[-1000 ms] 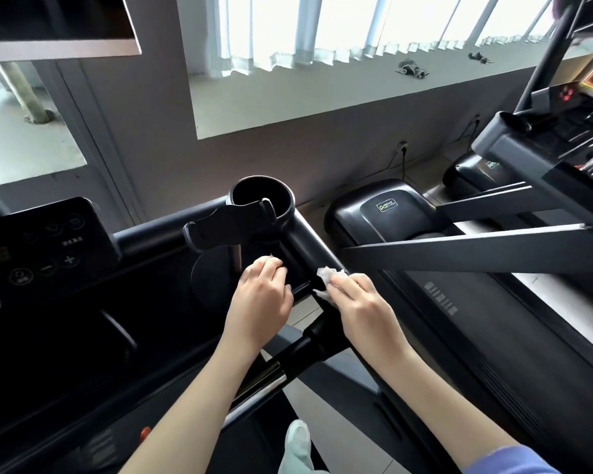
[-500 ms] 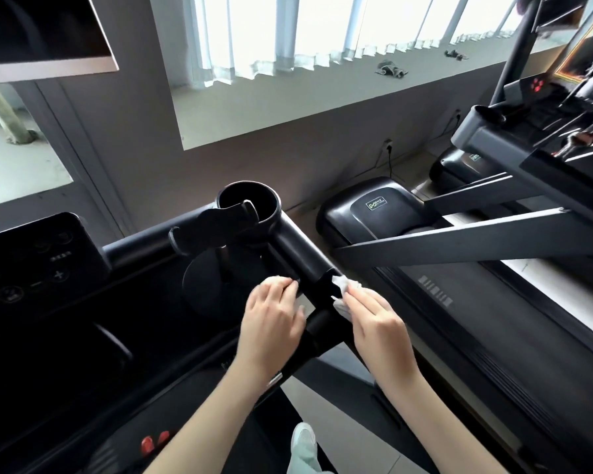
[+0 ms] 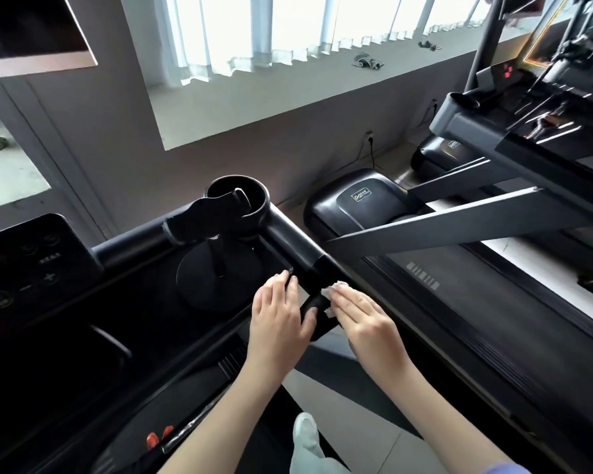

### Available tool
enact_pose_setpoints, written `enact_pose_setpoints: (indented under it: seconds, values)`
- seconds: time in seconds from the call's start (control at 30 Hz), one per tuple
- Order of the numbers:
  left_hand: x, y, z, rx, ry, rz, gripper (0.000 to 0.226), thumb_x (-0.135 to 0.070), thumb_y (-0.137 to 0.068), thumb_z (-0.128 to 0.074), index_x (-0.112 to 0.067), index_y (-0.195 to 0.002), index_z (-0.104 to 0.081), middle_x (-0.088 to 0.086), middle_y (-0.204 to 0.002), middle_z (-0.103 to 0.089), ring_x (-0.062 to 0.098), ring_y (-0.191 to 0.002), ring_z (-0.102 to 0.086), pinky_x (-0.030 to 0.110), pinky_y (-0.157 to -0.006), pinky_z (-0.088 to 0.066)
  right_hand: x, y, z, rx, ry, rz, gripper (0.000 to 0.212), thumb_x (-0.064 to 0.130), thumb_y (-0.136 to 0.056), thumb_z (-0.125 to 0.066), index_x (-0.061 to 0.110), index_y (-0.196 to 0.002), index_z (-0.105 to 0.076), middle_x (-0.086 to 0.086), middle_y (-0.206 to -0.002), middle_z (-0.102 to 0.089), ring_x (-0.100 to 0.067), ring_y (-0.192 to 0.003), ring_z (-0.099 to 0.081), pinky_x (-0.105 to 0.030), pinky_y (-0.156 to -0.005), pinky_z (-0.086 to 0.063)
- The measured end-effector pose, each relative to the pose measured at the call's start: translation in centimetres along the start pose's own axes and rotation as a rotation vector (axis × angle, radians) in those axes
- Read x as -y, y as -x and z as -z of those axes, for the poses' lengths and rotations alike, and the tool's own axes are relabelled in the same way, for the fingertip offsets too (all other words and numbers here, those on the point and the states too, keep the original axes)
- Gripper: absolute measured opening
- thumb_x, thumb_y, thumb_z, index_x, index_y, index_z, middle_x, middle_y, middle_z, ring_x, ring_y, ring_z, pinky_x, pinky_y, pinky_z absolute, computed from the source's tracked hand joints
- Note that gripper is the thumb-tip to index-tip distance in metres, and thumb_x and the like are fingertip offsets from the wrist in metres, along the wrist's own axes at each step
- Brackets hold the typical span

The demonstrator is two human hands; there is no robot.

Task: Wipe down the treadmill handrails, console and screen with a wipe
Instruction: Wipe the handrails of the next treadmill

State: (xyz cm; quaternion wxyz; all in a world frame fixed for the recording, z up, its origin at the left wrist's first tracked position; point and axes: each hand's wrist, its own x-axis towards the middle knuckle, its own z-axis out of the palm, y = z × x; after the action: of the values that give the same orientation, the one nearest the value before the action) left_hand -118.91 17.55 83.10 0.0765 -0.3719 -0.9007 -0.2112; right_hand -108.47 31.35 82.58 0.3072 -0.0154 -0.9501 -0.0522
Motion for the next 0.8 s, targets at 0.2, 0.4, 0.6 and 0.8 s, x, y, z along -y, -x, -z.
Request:
enact_pose_setpoints:
  seconds: [0.2,0.4,0.6,0.8]
  values:
    - [0.2,0.2,-0.3,-0.022,0.002,-0.009,0.063,-0.045,-0.088,-0.038,0.002,-0.124,-0.060,0.014,-0.125,-0.059,0.028,-0.119,-0.055,0.042,-0.100,-0.046,0.8,-0.7,-0.9,-0.028,0.062,-0.062,0.031,0.000,-0.086,-0.054,0.003,-0.111,-0.072,-0.008,-0.121,-0.067,-0.019,-0.118,-0.060,-0.034,-0.095,-0.052]
    - [0.0,0.1,-0.3,-0.025,-0.027,-0.019,0.063,-0.045,-0.087,-0.038,0.003,-0.123,-0.061,0.015,-0.125,-0.059,0.028,-0.117,-0.055,0.042,-0.100,-0.046,0.6,0.1,0.3,-0.072,0.126,-0.145,0.028,0.001,-0.086,-0.057,0.004,-0.108,-0.073,-0.008,-0.116,-0.069,-0.019,-0.109,-0.066,-0.033,-0.100,-0.044]
    - [0.0,0.1,-0.5,-0.024,-0.031,-0.045,0.063,-0.042,-0.088,-0.038,0.004,-0.124,-0.059,0.017,-0.126,-0.058,0.031,-0.118,-0.055,0.043,-0.104,-0.041,1.0,-1.6,-0.1,-0.126,-0.012,-0.409,0.028,-0.003,-0.074,-0.074,0.001,-0.102,-0.074,-0.011,-0.106,-0.072,-0.021,-0.097,-0.070,-0.030,-0.094,-0.049]
    - [-0.1,-0.1,-0.4,-0.012,-0.031,-0.106,0.062,-0.042,-0.089,-0.037,0.004,-0.125,-0.059,0.015,-0.128,-0.058,0.030,-0.121,-0.053,0.044,-0.103,-0.043,1.7,0.1,1.1,-0.140,0.046,-0.447,0.027,0.008,-0.084,-0.057,0.003,-0.103,-0.075,-0.010,-0.106,-0.072,-0.020,-0.096,-0.070,-0.029,-0.095,-0.046]
